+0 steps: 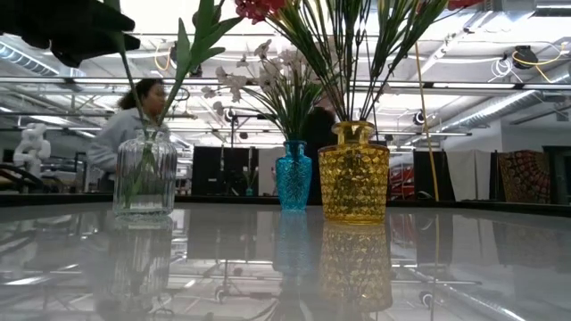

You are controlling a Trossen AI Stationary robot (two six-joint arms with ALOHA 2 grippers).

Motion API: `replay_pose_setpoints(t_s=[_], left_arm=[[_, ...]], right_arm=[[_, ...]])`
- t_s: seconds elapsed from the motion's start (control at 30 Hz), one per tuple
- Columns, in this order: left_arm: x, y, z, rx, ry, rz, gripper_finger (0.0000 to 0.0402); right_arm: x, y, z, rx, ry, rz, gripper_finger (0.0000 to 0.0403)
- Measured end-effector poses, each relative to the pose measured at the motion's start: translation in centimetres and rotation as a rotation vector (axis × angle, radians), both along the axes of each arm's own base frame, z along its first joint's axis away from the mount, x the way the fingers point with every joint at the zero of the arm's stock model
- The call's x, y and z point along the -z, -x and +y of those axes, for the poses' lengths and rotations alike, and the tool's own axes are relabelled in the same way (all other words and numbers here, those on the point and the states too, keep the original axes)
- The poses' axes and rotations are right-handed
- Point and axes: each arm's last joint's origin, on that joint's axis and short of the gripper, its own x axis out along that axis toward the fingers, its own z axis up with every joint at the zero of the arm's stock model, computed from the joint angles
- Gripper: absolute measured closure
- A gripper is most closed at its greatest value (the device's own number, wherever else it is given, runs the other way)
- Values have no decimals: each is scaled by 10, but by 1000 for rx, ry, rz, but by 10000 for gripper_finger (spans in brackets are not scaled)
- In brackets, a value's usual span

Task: Sort flowers into vase by color
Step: Put the red flower into the transparent vase, then return to Home Position

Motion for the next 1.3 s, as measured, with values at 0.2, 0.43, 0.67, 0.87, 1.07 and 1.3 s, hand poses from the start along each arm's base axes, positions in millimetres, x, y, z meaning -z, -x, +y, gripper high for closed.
replay_pose_setpoints(t_s=[0.2,0.43,0.67,0.87,1.07,1.3], left_arm=[[0,5,-4,-1,11,-7,128],[-5,19,-7,44,41,-23,118],[-11,39,-8,151,24,-11,118],[-10,49,-1,109,-113,29,118],[-14,52,3,137,-29,3,142],[-8,57,12,265,-17,59,233]], right_arm=[[1,0,0,1,6,9,218],[1,1,0,1,5,12,218],[5,4,-1,-3,26,57,219],[7,8,3,-15,31,70,240],[5,19,8,-42,41,85,279],[-4,41,11,-74,21,87,341]])
